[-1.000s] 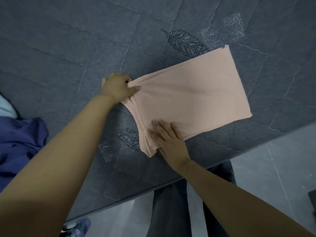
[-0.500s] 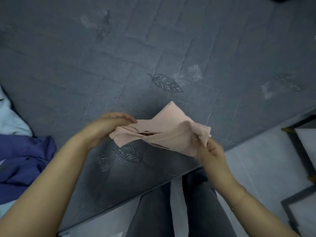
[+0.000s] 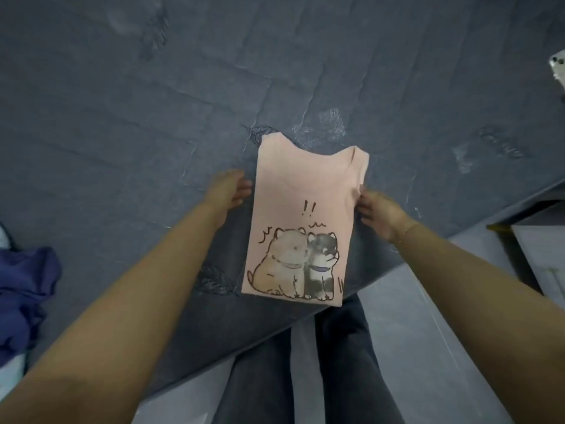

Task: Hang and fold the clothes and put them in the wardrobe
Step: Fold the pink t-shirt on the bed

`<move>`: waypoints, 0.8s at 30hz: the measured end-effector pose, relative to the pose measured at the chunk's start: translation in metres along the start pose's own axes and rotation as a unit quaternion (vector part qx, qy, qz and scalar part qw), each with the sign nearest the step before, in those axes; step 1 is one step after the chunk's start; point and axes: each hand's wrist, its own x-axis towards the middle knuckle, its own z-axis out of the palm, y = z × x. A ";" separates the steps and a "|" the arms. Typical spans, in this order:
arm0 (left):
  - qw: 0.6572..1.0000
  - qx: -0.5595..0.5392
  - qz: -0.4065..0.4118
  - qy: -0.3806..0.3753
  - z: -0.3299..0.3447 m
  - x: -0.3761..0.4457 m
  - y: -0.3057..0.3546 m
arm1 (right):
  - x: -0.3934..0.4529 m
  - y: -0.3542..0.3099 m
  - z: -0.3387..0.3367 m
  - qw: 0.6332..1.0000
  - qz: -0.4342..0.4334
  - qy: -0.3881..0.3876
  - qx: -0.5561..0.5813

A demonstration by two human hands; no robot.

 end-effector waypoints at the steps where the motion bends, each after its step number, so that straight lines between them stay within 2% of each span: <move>1: 0.999 0.044 -0.005 0.026 -0.001 0.007 -0.025 | 0.011 0.019 -0.002 0.999 0.030 0.008 -0.030; 5: 0.991 0.111 -0.069 0.023 -0.010 -0.010 -0.129 | 0.008 0.093 0.000 0.996 0.030 0.078 -0.033; 9: 0.991 0.114 -0.063 0.012 -0.016 -0.042 -0.197 | -0.037 0.161 0.001 0.996 0.039 0.073 -0.040; 15: 0.995 0.093 -0.006 0.036 -0.018 -0.047 -0.210 | -0.076 0.212 0.004 0.995 0.034 0.090 -0.028; 20: 0.997 0.078 -0.004 -0.003 -0.034 -0.051 -0.216 | -0.082 0.217 0.000 0.998 0.046 0.047 0.021; 24: 0.993 0.119 -0.001 -0.001 -0.048 -0.059 -0.230 | -0.092 0.229 -0.008 0.998 0.051 0.031 -0.023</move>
